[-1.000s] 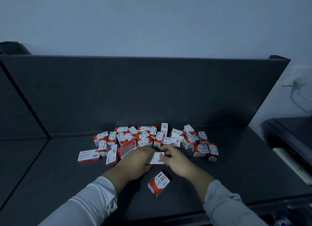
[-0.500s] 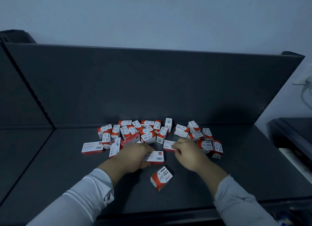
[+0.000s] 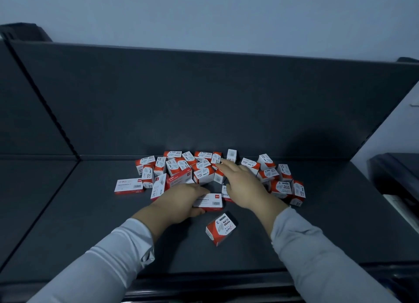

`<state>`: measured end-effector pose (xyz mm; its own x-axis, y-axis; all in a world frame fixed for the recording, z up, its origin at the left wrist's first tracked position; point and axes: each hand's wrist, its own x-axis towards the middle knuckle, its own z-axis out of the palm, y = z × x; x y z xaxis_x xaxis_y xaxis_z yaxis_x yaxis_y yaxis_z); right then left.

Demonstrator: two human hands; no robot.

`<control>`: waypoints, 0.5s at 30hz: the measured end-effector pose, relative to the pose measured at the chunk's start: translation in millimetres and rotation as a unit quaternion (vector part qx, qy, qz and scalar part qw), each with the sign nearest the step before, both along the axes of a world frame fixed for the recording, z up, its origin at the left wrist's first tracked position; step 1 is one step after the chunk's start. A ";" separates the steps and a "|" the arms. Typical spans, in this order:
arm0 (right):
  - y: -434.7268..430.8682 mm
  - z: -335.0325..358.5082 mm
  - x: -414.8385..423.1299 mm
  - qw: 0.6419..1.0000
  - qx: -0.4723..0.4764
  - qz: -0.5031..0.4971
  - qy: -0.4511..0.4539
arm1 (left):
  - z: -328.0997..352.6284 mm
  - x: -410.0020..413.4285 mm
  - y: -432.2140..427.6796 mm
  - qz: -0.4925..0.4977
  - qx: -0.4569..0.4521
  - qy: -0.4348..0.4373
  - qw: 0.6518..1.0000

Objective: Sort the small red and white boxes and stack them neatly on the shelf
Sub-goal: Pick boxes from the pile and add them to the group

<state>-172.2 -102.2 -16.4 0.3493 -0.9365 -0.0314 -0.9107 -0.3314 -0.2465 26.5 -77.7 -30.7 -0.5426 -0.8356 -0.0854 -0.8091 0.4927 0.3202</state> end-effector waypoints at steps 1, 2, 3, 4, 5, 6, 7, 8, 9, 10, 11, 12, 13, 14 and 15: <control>-0.6 -0.7 2.8 1.000 0.010 0.005 0.015 | -0.3 -0.2 0.2 0.000 -0.001 -0.001 1.000; -1.2 -1.9 4.7 1.000 0.015 0.007 0.026 | -0.7 -0.4 0.6 0.001 -0.001 0.000 1.000; -1.7 -3.2 5.3 0.999 0.011 0.002 0.031 | -0.8 -0.6 1.2 0.003 -0.001 0.002 1.000; -2.4 -4.3 4.9 0.999 -0.003 -0.010 0.033 | -1.0 -0.7 1.9 0.006 0.000 0.005 1.000; -3.2 -5.1 3.8 0.999 -0.023 -0.023 0.034 | -0.8 -0.5 2.9 0.009 0.000 0.008 1.000; -4.1 -5.8 2.3 0.998 -0.038 -0.036 0.036 | -0.7 0.1 4.0 0.011 -0.001 0.008 1.000; -4.6 -7.0 0.9 0.997 -0.042 -0.047 0.035 | -1.0 1.4 5.8 0.014 -0.001 0.004 1.000; -4.4 -7.9 0.0 0.997 -0.039 -0.058 0.032 | -1.4 2.7 8.1 0.018 0.000 -0.002 1.000; -3.4 -8.6 -0.3 0.997 -0.034 -0.070 0.030 | -2.7 4.4 11.2 0.022 -0.002 -0.010 1.000; -1.8 -8.5 0.8 0.996 -0.038 -0.081 0.029 | -4.3 6.4 14.8 0.027 -0.005 -0.016 0.999; -0.1 -7.5 3.2 0.994 -0.054 -0.089 0.030 | -5.9 8.4 18.5 0.034 -0.009 -0.019 0.999; 1.4 -6.0 7.6 0.993 -0.075 -0.089 0.026 | -7.7 10.4 21.9 0.040 -0.013 -0.020 0.999; 2.9 -3.7 13.9 0.993 -0.093 -0.075 0.011 | -9.3 12.1 24.8 0.044 -0.020 -0.018 0.999; 3.6 -1.1 22.2 0.994 -0.099 -0.049 -0.013 | -10.8 13.2 26.7 0.047 -0.027 -0.014 0.998; 3.7 2.0 32.3 0.995 -0.094 -0.012 -0.038 | -11.9 13.8 27.7 0.048 -0.035 -0.011 0.998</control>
<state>-139.9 -98.5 -14.4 0.3222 -0.9312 0.1704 -0.8996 -0.3572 -0.2511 40.3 -50.0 -42.6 -0.4586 -0.8879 -0.0359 -0.8600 0.4332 0.2695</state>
